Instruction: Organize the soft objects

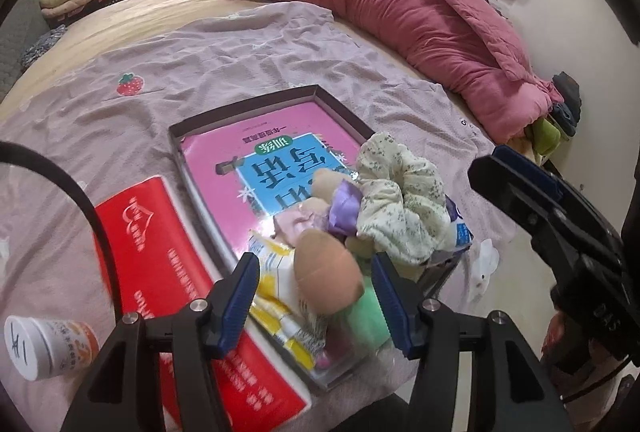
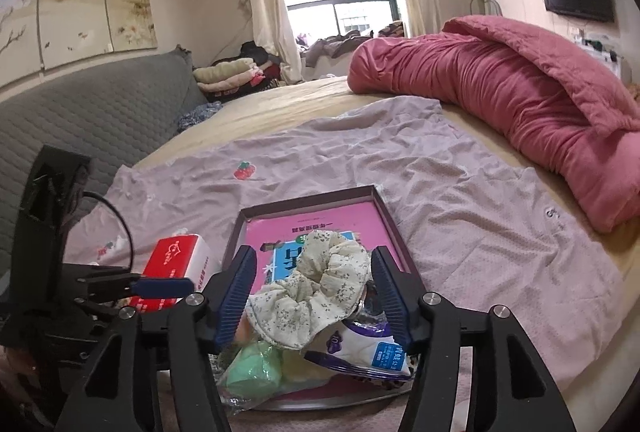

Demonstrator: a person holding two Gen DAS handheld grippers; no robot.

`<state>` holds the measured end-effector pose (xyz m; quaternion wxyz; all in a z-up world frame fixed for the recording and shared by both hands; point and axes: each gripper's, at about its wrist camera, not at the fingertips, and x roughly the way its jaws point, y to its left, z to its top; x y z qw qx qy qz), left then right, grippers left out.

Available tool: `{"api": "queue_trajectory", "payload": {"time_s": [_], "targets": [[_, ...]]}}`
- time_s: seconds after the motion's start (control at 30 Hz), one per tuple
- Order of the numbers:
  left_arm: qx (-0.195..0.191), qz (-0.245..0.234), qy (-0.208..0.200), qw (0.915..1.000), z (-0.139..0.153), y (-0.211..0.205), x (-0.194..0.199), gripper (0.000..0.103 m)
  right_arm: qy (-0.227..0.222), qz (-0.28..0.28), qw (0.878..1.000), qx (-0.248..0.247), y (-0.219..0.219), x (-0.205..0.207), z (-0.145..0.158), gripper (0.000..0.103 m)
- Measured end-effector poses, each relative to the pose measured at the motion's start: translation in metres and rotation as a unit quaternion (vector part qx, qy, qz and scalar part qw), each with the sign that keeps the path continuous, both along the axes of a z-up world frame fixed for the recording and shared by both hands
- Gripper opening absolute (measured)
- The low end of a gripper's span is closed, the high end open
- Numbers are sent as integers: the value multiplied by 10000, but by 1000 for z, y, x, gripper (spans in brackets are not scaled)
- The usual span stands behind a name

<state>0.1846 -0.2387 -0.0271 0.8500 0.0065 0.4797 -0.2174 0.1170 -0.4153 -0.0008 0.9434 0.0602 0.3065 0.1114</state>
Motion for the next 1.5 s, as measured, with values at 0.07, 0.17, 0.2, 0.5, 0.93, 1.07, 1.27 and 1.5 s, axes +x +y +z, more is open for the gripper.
{"api": "queue_trajectory", "payload": {"time_s": [0.07,0.17,0.2,0.5,0.93,1.07,1.27,1.5], "targets": [[27,14,-43,10000,2,4,-4,58,-31,-53,9999,-131,4,-2,4,68],[87,68,-116,9999,9,9,-12,58,-60,-204,9995,-253,11,-9,10,72],[118,74,-140,9998,12,11,-14,60,-94,-257,9994,-209,13,-12,12,73],[180,394,-412,9982,31,45,-51,65,-264,-964,9949,-97,56,-65,35,76],[223,1036,-466,9933,35,114,-100,66,95,-1018,9945,-234,111,-124,42,76],[278,1132,-482,9920,36,125,-113,66,211,-928,9948,-375,125,-132,37,76],[294,1287,-496,9900,39,139,-128,66,434,-1025,9931,-356,132,-141,36,76],[410,1284,-573,9892,44,139,-143,66,659,-997,9925,-270,138,-155,35,76]]}}
